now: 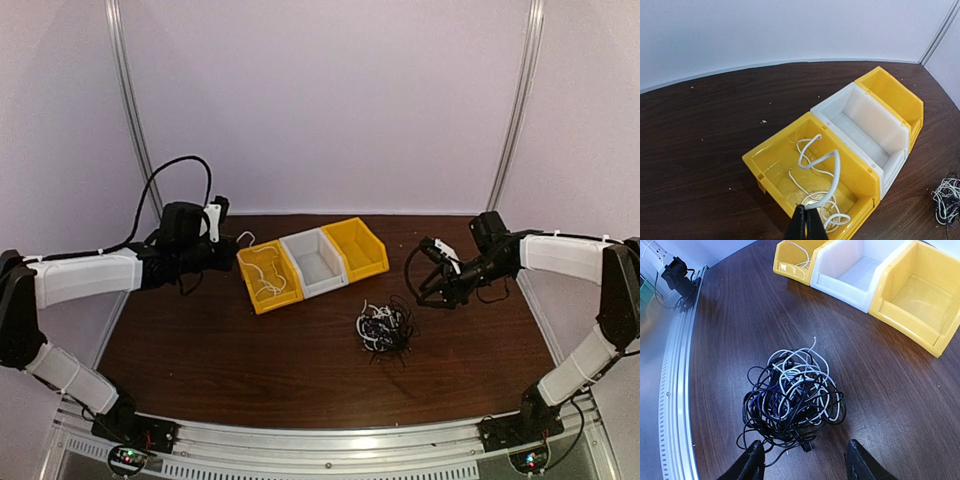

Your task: Untangle the cables

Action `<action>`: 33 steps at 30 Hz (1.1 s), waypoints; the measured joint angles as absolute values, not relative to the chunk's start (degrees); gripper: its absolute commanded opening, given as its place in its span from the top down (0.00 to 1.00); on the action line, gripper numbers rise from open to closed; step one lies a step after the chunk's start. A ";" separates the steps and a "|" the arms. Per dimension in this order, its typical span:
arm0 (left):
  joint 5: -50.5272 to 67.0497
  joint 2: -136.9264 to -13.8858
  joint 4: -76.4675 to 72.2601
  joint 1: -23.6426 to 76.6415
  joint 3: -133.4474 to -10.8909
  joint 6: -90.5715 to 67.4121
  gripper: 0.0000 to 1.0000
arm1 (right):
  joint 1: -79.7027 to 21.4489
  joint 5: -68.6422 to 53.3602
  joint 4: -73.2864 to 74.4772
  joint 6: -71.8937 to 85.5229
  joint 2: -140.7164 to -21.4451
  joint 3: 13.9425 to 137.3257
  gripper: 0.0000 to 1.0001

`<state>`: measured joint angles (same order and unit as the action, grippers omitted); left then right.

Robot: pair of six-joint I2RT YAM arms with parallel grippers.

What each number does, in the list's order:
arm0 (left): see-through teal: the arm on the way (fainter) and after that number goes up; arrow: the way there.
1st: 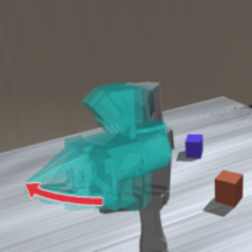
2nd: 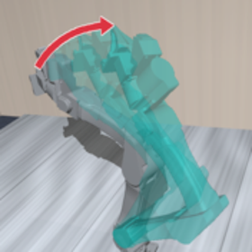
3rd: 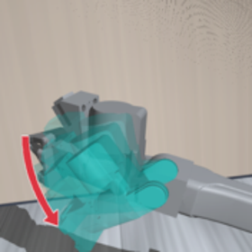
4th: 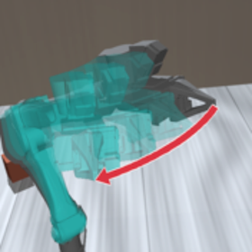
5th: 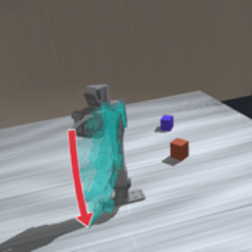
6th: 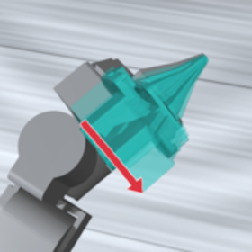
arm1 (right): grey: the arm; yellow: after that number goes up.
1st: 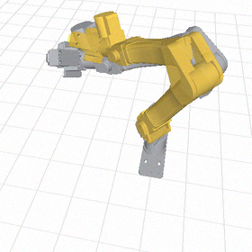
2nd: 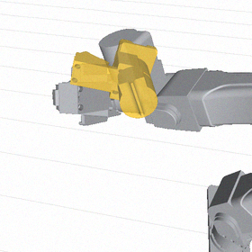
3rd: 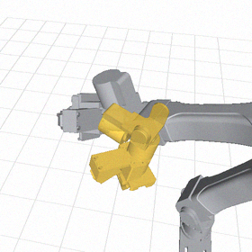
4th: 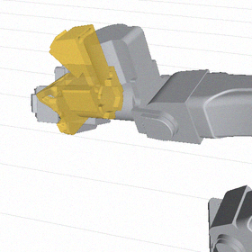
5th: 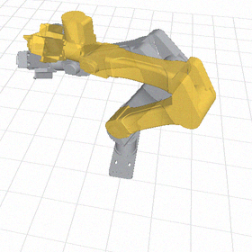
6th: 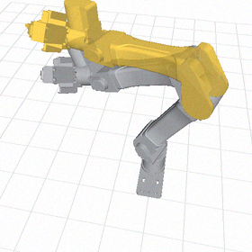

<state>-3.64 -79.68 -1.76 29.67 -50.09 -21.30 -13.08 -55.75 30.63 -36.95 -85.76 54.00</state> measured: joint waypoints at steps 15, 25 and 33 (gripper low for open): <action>-1.87 -98.24 -1.21 29.67 -63.00 -20.88 1.00 | -13.65 -56.14 31.92 -37.54 -86.41 54.41 0.44; -2.15 -105.30 4.23 29.67 -69.01 -21.71 1.00 | -13.65 -56.10 31.94 -37.60 -86.41 54.41 0.44; 0.30 -105.34 7.90 30.59 -69.08 -22.04 1.00 | -13.80 -56.05 31.94 -37.78 -86.41 54.41 0.44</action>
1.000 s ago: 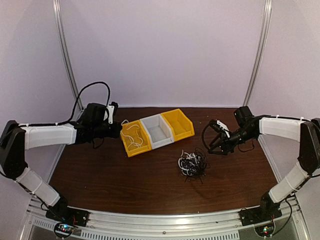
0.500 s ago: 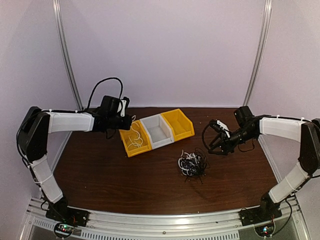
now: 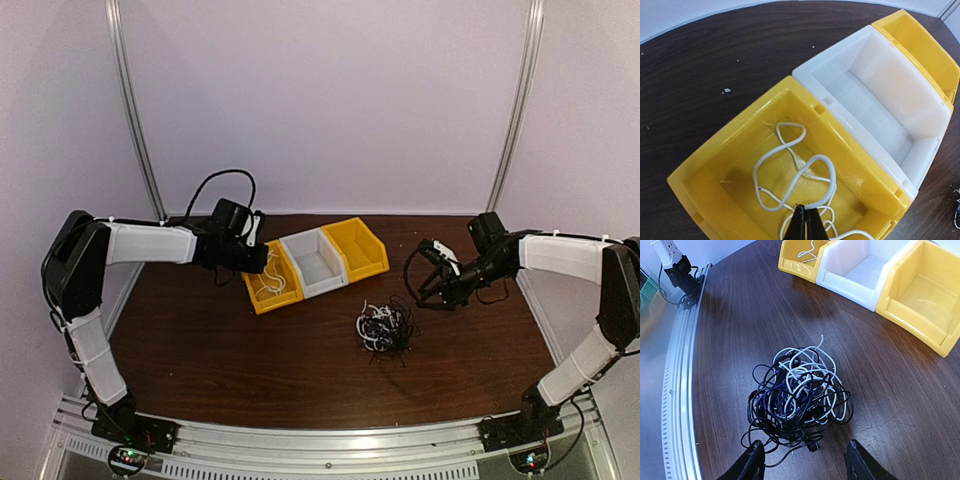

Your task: Untangle the cables

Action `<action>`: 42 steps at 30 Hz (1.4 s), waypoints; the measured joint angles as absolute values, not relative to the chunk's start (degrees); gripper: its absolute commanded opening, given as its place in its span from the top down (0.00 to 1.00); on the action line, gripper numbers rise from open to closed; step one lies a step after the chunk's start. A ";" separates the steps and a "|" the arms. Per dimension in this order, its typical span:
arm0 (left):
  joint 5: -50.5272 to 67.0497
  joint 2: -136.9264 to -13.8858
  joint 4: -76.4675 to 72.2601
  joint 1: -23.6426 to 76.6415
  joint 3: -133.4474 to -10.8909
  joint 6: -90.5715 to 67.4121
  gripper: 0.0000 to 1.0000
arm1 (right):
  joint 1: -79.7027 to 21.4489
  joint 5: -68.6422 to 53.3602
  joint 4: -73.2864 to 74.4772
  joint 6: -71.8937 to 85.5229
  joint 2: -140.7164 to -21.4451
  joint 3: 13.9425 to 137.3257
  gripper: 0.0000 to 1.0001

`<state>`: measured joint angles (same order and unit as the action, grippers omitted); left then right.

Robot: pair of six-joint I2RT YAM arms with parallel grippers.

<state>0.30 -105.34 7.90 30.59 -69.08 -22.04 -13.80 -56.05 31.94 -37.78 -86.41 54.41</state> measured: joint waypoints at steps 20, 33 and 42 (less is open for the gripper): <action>-0.16 -104.27 16.23 31.29 -75.44 -23.27 0.55 | -14.28 -55.46 32.01 -37.78 -86.41 54.43 0.44; -0.69 -96.07 16.45 31.29 -75.09 -21.89 0.51 | -14.74 -53.60 32.45 -36.99 -86.06 55.77 0.44; 4.16 -85.67 19.27 32.03 -64.12 -19.31 0.43 | -21.15 -47.18 33.04 -36.56 -80.29 58.19 0.44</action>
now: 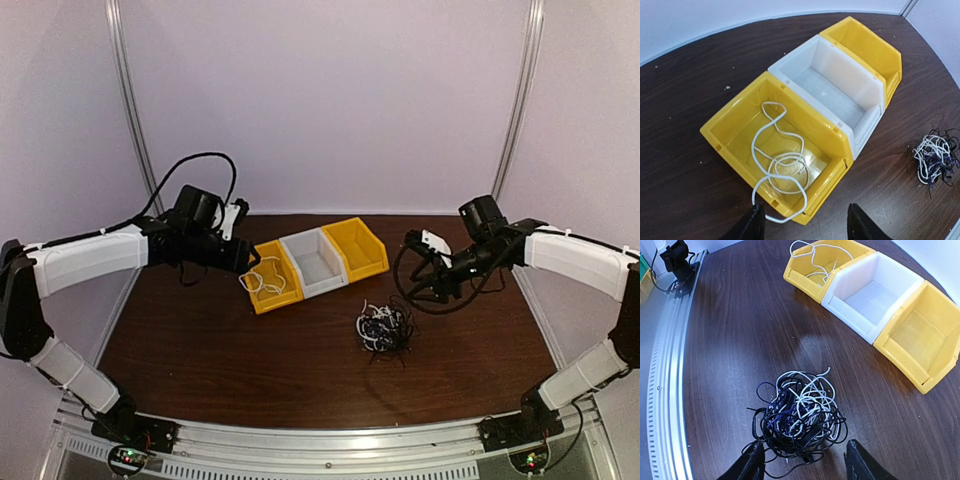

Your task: Untangle the cables

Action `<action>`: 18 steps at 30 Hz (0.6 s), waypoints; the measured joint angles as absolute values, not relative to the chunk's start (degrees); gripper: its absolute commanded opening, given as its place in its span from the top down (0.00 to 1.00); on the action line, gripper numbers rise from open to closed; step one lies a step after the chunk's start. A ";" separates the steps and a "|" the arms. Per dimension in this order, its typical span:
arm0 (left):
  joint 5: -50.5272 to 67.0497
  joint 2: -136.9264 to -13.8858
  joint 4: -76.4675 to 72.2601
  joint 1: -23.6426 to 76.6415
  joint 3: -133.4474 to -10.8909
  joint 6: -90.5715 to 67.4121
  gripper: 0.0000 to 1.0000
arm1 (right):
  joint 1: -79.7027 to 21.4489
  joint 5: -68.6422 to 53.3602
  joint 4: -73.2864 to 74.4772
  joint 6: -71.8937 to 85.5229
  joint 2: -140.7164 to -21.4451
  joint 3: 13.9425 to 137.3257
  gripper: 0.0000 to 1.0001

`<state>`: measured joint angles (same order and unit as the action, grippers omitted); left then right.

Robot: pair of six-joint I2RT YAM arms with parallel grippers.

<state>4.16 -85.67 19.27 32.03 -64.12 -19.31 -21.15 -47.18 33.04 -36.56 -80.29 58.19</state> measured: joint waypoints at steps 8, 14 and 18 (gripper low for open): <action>0.91 -79.94 22.59 31.31 -54.00 -23.73 0.45 | -28.36 -42.50 33.80 -37.58 -81.14 58.98 0.46; 5.72 -81.78 18.13 30.28 -51.59 -28.91 0.51 | -28.91 -41.45 33.85 -37.58 -83.15 58.96 0.46; 7.44 -84.31 15.07 30.30 -51.77 -30.72 0.55 | -28.91 -41.06 33.58 -37.58 -83.11 58.48 0.46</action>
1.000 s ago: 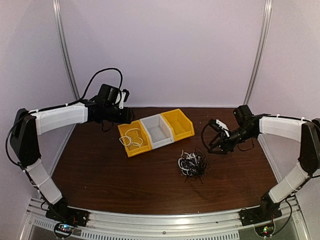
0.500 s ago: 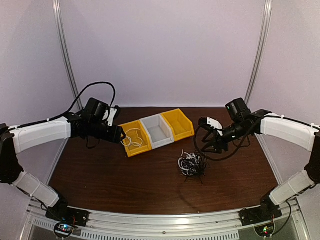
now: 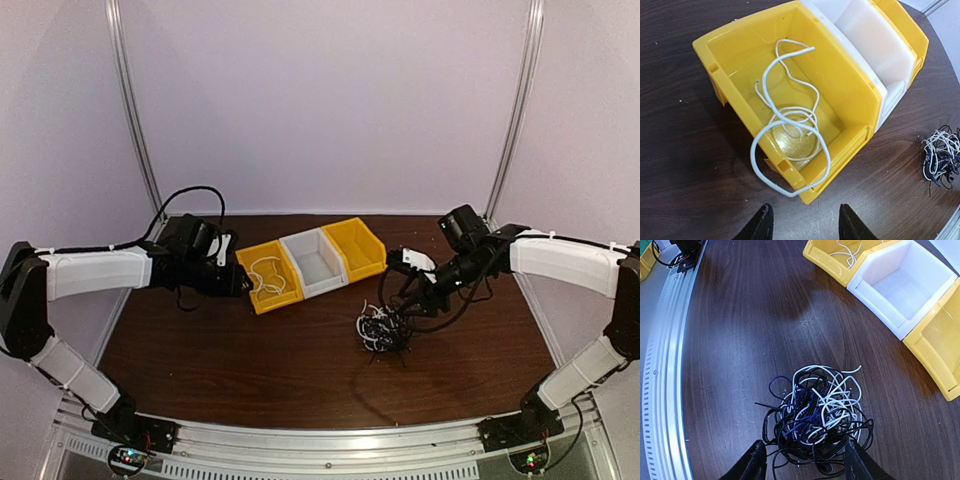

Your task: Untangle the cables

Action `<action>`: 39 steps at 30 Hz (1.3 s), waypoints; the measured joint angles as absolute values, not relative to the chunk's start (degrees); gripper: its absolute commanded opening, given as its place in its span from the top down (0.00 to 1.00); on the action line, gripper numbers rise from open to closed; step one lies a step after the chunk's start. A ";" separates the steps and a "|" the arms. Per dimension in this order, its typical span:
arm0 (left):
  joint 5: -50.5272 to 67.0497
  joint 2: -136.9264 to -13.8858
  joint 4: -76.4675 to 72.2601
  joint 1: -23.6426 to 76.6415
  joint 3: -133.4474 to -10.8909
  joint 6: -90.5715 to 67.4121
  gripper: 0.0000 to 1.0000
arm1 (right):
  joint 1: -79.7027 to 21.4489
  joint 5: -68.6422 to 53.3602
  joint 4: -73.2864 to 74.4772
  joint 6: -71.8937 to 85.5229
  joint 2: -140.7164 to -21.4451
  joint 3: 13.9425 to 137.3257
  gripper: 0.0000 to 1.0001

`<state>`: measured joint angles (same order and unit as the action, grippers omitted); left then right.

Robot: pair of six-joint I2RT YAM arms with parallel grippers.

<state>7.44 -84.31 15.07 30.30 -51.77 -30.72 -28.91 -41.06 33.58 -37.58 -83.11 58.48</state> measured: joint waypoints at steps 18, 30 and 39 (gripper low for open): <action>6.50 -90.26 10.85 29.02 -54.94 -32.51 1.00 | -28.91 -40.16 32.47 -37.58 -82.78 56.21 0.47; 6.87 -100.18 10.96 28.97 -71.40 -28.38 1.00 | -28.91 -39.62 31.90 -37.58 -82.78 55.88 0.47; 2.66 -109.82 19.77 29.47 -78.13 -25.76 1.00 | -28.91 -38.50 31.92 -37.74 -82.54 55.88 0.47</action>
